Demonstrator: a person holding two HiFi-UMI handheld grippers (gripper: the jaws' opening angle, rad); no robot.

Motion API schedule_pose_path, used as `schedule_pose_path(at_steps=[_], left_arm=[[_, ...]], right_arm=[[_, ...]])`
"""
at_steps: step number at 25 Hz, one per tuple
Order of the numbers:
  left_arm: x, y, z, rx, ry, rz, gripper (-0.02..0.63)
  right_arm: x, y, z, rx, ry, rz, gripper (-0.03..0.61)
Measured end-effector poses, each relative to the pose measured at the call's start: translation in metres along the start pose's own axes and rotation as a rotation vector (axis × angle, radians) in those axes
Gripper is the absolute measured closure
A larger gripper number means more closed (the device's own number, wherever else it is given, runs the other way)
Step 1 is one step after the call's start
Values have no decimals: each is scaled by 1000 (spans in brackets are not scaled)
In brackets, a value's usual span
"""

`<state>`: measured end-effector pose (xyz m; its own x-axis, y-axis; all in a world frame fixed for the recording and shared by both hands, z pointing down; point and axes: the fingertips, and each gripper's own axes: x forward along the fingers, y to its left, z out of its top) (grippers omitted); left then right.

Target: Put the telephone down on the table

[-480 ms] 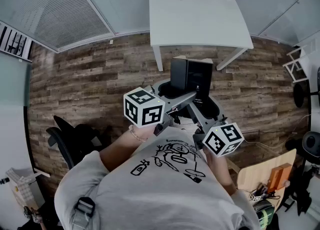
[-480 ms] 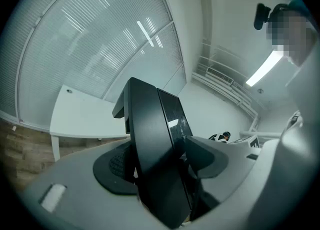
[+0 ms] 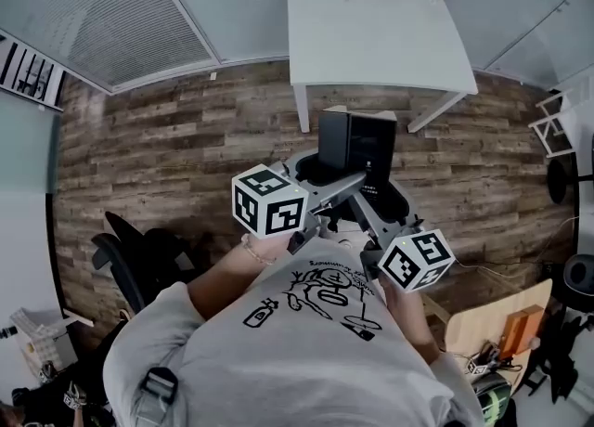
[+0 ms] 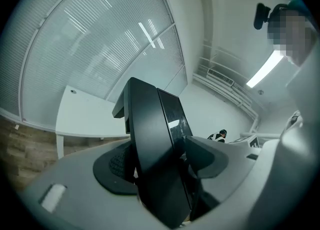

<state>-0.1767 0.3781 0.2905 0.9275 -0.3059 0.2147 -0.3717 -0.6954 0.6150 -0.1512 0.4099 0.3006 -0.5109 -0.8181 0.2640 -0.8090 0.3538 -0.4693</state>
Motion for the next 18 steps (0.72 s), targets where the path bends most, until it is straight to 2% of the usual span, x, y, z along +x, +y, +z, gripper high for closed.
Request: schedule_pose_path(at_steps=[8,18], left_arm=[[-18,15,-9,-24,21,-2,322],[-7,31,-3,-36,24,19,322]], right_arm=[[13,14,-16,13,18,-14,324],[28,0,-12,29,42,-4,324]])
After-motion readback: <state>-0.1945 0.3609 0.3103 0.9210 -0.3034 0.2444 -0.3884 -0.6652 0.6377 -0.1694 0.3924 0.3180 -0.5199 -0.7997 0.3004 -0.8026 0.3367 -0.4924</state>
